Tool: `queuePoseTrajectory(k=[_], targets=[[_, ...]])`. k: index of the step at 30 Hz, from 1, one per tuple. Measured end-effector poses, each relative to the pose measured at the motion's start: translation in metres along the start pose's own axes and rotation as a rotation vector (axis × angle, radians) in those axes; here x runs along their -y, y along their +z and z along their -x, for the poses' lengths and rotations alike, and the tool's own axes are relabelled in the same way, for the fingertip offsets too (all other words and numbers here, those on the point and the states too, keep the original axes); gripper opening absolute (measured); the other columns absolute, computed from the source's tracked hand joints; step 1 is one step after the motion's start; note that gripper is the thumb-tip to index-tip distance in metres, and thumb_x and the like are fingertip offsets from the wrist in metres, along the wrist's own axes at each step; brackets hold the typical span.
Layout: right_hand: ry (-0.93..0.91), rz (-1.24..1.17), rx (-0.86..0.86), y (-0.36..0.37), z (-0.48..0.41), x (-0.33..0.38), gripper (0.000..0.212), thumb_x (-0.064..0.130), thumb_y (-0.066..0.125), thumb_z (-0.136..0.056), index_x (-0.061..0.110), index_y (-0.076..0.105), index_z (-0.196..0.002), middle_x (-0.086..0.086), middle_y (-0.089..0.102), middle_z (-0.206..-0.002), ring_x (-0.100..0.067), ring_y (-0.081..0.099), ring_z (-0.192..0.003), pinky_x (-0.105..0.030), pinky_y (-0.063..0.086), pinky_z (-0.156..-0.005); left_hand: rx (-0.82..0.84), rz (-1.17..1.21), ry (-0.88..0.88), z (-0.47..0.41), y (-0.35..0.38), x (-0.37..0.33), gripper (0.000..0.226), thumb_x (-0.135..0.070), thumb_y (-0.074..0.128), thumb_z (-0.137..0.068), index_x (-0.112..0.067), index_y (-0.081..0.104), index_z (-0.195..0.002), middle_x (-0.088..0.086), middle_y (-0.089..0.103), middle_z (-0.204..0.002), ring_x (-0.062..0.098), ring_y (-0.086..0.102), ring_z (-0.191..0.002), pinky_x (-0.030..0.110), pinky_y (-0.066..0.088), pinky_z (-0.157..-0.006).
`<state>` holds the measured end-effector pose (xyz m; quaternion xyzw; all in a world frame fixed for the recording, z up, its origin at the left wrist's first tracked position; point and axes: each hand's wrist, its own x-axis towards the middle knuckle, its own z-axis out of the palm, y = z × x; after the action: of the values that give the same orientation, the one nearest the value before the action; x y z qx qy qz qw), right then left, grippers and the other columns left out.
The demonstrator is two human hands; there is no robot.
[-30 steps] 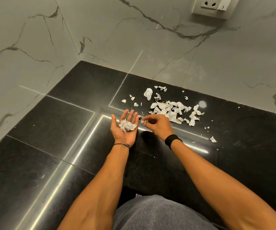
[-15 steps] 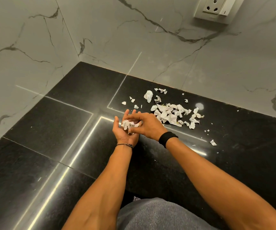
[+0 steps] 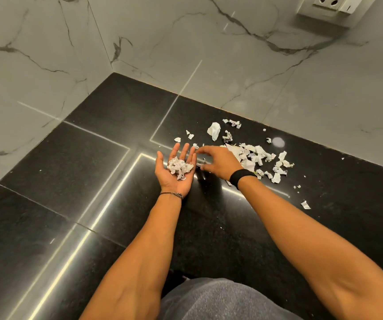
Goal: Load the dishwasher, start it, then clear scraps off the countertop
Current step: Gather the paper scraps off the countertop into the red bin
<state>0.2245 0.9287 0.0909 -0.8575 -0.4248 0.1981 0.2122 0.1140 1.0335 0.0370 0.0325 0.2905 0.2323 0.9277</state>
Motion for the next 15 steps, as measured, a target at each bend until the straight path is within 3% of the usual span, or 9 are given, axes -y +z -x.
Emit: queuePoseTrajectory(k=[2, 5, 9, 15], targets=[[0.021, 0.083, 0.035, 0.01, -0.006, -0.001, 0.049, 0.02, 0.075, -0.084, 0.02, 0.062, -0.132, -0.008, 0.067, -0.126, -0.028, 0.061, -0.115, -0.037, 0.046, -0.097, 0.009, -0.004, 0.007, -0.006, 0.001, -0.004, 0.065, -0.057, 0.05, -0.096, -0.006, 0.059, -0.136, 0.022, 0.06, -0.138, 0.041, 0.058, -0.128, 0.049, 0.041, -0.114], [0.065, 0.188, 0.001, 0.031, -0.012, -0.007, 0.04, 0.031, 0.073, -0.085, 0.016, 0.064, -0.121, -0.012, 0.064, -0.114, -0.032, 0.059, -0.108, -0.037, 0.044, -0.092, 0.004, -0.012, 0.027, -0.012, 0.001, -0.008, 0.066, -0.058, 0.049, -0.097, -0.007, 0.059, -0.138, 0.02, 0.062, -0.137, 0.037, 0.061, -0.126, 0.046, 0.044, -0.112], [0.023, 0.201, -0.105, 0.047, -0.01, -0.007, 0.022, 0.018, 0.061, -0.094, 0.013, 0.069, -0.113, -0.011, 0.06, -0.107, -0.033, 0.055, -0.104, -0.037, 0.041, -0.089, -0.002, -0.008, 0.04, -0.015, -0.003, -0.011, 0.067, -0.057, 0.05, -0.097, -0.006, 0.056, -0.14, 0.02, 0.062, -0.137, 0.038, 0.061, -0.125, 0.048, 0.041, -0.114], [-0.13, 0.297, -0.032, 0.04, -0.005, -0.011, 0.026, 0.006, 0.055, -0.093, 0.014, 0.074, -0.109, -0.009, 0.068, -0.103, -0.032, 0.06, -0.1, -0.038, 0.044, -0.085, -0.029, 0.005, 0.051, -0.012, -0.006, -0.011, 0.066, -0.055, 0.052, -0.097, -0.005, 0.056, -0.14, 0.021, 0.062, -0.136, 0.038, 0.067, -0.116, 0.049, 0.041, -0.114]])
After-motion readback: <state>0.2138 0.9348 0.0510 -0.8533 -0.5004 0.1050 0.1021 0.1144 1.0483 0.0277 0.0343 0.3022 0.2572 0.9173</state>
